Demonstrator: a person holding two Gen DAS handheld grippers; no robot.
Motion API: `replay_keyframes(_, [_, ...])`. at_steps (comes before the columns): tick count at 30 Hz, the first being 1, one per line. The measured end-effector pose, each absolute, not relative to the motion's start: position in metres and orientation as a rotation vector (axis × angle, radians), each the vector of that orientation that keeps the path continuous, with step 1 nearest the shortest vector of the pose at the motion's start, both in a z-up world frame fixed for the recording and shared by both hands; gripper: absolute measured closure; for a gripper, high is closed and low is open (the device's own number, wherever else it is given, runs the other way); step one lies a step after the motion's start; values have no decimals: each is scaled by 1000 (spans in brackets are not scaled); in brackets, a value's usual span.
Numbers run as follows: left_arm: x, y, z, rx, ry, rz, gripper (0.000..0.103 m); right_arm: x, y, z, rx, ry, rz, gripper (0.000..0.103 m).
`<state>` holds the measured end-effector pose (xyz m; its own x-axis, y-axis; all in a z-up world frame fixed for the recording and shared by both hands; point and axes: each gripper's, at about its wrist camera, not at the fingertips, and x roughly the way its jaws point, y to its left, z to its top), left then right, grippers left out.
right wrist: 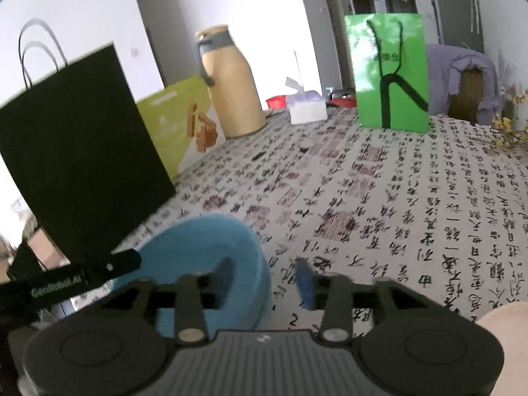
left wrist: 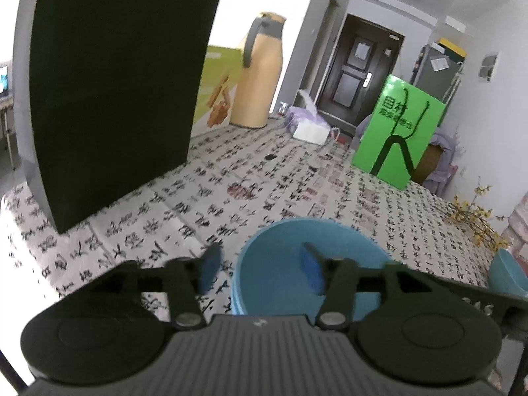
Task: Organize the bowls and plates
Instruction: 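Open both grippers to release the blue bowl and pull back, then move both open grippers toward the last blue bowl by the flowering branches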
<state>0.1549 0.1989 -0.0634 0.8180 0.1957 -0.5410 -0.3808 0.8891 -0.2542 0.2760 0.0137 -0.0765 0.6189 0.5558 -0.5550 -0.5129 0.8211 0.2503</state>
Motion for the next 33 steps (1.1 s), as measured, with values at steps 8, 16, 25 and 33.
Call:
replay_keyframes(8, [157, 171, -47, -272, 478, 250, 0, 269, -24, -67, 68, 566, 576, 3])
replay_keyframes(16, [161, 146, -41, -230, 440, 202, 0, 271, -62, -64, 85, 530, 519, 0])
replay_keyframes(25, [171, 127, -35, -218, 417, 197, 0, 278, -97, -58, 101, 490, 473, 0])
replay_keyframes(33, [182, 101, -29, -202, 406, 164, 0, 287, -131, -54, 109, 462, 411, 0])
